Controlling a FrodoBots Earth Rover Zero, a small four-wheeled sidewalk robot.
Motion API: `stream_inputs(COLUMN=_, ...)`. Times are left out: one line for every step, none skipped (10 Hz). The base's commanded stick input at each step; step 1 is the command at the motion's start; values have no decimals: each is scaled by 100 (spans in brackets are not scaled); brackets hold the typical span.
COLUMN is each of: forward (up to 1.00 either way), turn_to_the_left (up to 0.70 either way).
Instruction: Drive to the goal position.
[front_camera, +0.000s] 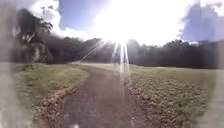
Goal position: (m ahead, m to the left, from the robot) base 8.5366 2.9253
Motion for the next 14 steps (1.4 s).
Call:
stream_inputs(forward=70, turn_to_the_left=0)
stream_inputs(forward=70, turn_to_the_left=0)
stream_inputs(forward=70, turn_to_the_left=0)
stream_inputs(forward=70, turn_to_the_left=0)
stream_inputs(forward=70, turn_to_the_left=0)
stream_inputs(forward=70, turn_to_the_left=0)
stream_inputs(forward=70, turn_to_the_left=0)
stream_inputs(forward=70, turn_to_the_left=0)
stream_inputs(forward=70, turn_to_the_left=0)
stream_inputs(forward=70, turn_to_the_left=0)
stream_inputs(forward=70, turn_to_the_left=0)
stream_inputs(forward=70, turn_to_the_left=0)
stream_inputs(forward=70, turn_to_the_left=0)
stream_inputs(forward=70, turn_to_the_left=0)
